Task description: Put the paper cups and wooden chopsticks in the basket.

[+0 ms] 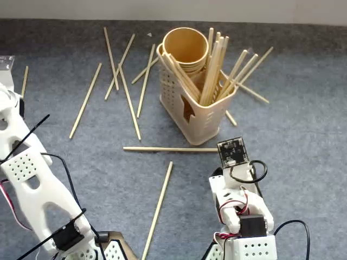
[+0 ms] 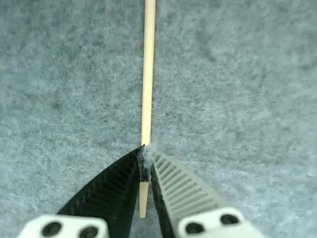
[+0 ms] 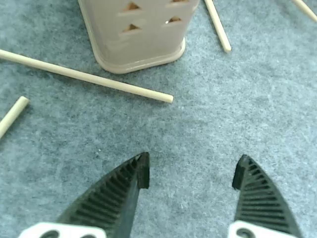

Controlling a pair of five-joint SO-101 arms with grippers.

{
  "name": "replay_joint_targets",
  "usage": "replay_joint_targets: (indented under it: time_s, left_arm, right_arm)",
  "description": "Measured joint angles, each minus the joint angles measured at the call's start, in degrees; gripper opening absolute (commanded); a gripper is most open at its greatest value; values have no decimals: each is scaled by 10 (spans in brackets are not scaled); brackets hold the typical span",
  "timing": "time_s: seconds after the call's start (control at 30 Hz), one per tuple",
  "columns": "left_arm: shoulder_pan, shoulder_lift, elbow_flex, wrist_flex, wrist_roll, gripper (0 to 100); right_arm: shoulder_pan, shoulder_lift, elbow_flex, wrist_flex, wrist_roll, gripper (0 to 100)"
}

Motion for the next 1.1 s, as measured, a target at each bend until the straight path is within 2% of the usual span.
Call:
replay_joint_targets:
  time_s: [0.23,0.4,0.57,0.67,1.1]
  left_arm:
    - [36,-4,-20,18,1,13]
    - [33,-37,-20,18,15,207]
    - [-4,-38,4,18,17,146]
    - [-19,-38,25,18,-4,144]
    - [-20,25,25,10,-11,139]
  right_arm:
    - [0,0,0,0,0,275]
    - [0,0,0,0,0,275]
    - [0,0,0,0,0,275]
    - [0,0,0,0,0,275]
    - [0,0,0,0,0,275]
